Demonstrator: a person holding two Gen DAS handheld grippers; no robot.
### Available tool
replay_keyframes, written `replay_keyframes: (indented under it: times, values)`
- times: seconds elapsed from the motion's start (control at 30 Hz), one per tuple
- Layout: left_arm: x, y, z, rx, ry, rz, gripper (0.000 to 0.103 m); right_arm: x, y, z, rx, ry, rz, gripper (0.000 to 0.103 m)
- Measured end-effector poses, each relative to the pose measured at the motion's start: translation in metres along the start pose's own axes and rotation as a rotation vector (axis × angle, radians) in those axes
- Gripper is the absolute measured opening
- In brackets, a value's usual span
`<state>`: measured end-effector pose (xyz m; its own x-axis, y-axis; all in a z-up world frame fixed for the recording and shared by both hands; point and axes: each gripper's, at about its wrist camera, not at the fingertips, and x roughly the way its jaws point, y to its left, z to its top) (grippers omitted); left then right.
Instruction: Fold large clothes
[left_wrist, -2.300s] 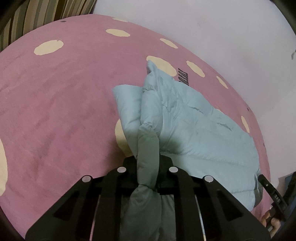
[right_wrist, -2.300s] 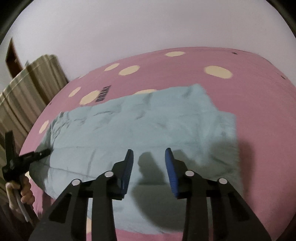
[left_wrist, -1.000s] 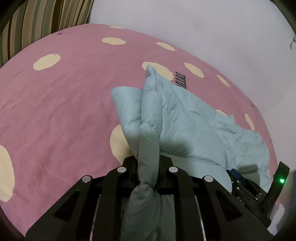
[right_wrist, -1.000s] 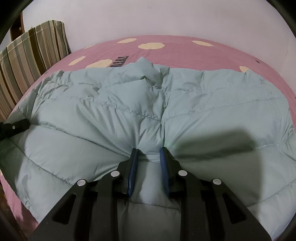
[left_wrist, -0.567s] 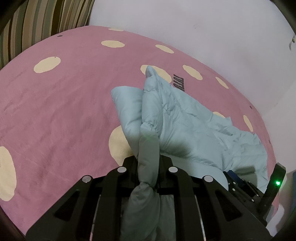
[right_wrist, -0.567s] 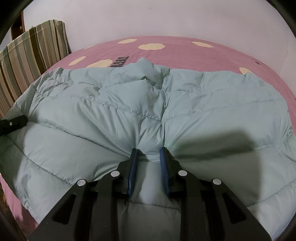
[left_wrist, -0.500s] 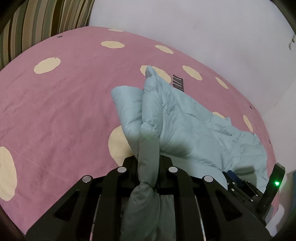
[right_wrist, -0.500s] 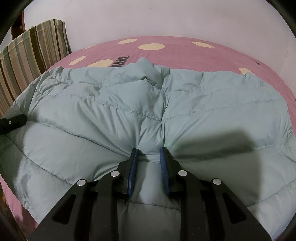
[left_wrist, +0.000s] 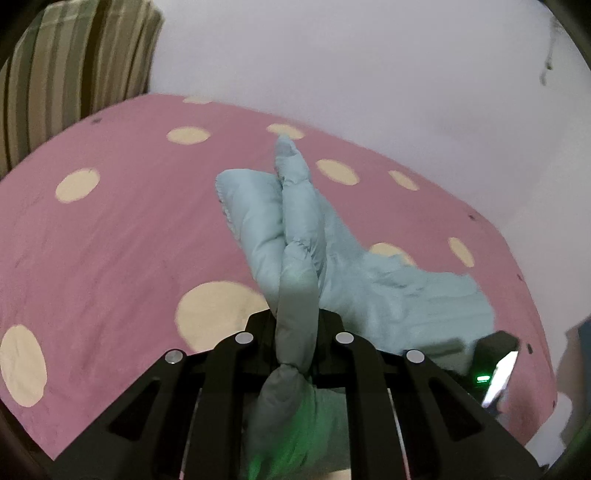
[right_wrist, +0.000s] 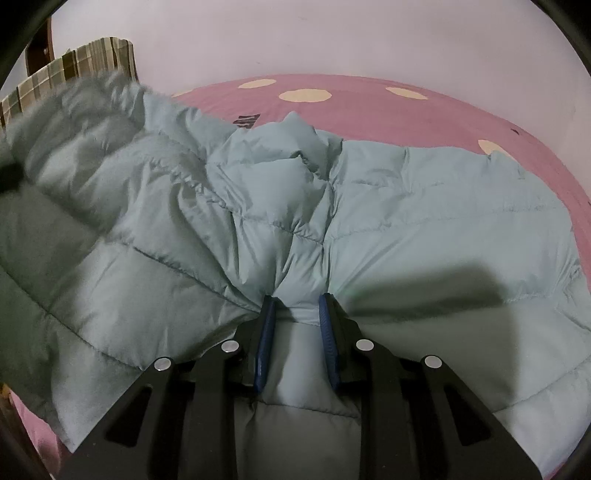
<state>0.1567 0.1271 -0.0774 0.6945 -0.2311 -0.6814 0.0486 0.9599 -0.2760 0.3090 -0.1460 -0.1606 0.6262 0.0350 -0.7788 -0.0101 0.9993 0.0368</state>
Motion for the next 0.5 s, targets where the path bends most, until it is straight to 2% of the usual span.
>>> replay_keyframes:
  times: [0.23,0.5]
  values:
    - [-0.012,-0.068,0.003,0.116,-0.028,-0.036,0.011,-0.024,-0.021,0.003,0.033,-0.019,0.026,0.026]
    - [0.000,-0.150,-0.014,0.283,-0.023,-0.029,0.011,-0.067,-0.086,-0.003,0.111,-0.079,-0.062,0.029]
